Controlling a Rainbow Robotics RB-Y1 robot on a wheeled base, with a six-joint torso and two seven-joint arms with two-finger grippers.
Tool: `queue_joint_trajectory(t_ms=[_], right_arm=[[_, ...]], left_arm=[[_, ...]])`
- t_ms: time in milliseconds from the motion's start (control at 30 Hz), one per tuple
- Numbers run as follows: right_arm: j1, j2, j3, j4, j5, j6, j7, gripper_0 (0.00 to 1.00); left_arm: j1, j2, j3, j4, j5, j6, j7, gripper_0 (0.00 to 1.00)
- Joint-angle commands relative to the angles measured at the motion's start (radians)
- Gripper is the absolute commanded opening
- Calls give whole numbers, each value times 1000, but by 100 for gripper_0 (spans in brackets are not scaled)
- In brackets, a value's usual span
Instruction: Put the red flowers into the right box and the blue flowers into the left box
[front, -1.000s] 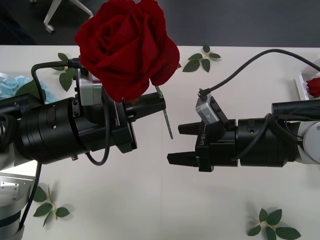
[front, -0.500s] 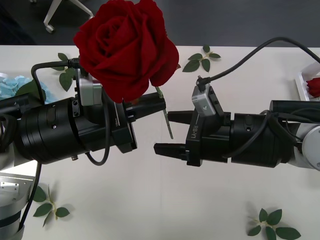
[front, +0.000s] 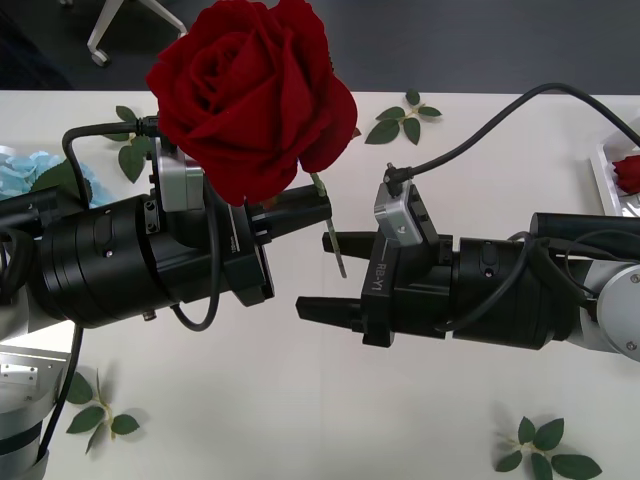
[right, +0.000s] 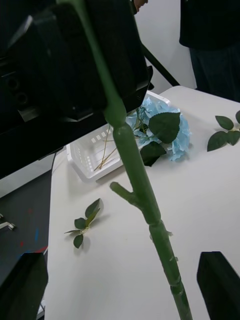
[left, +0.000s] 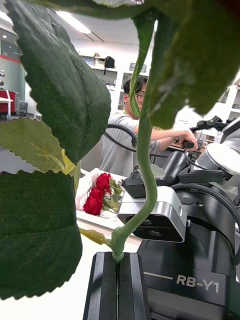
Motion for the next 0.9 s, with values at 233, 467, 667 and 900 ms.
queue_joint_trajectory(t_ms=[233,467,667,900], right_arm=[[-1,14,-11,-32,-3,-32,43,0],[1,14,-10,-32,-3,-39,44,0],[4,14,-11,-32,-5,-39,44,0],[5,14,-11,-32,-10,-44,43,0]], left_arm=[[4,-7,10,-36,10,-3,-25,0],[4,-7,10,-36,10,-3,-25,0],[4,-7,10,-36,10,-3,-25,85],[4,-7,10,-36,10,-3,-25,100]])
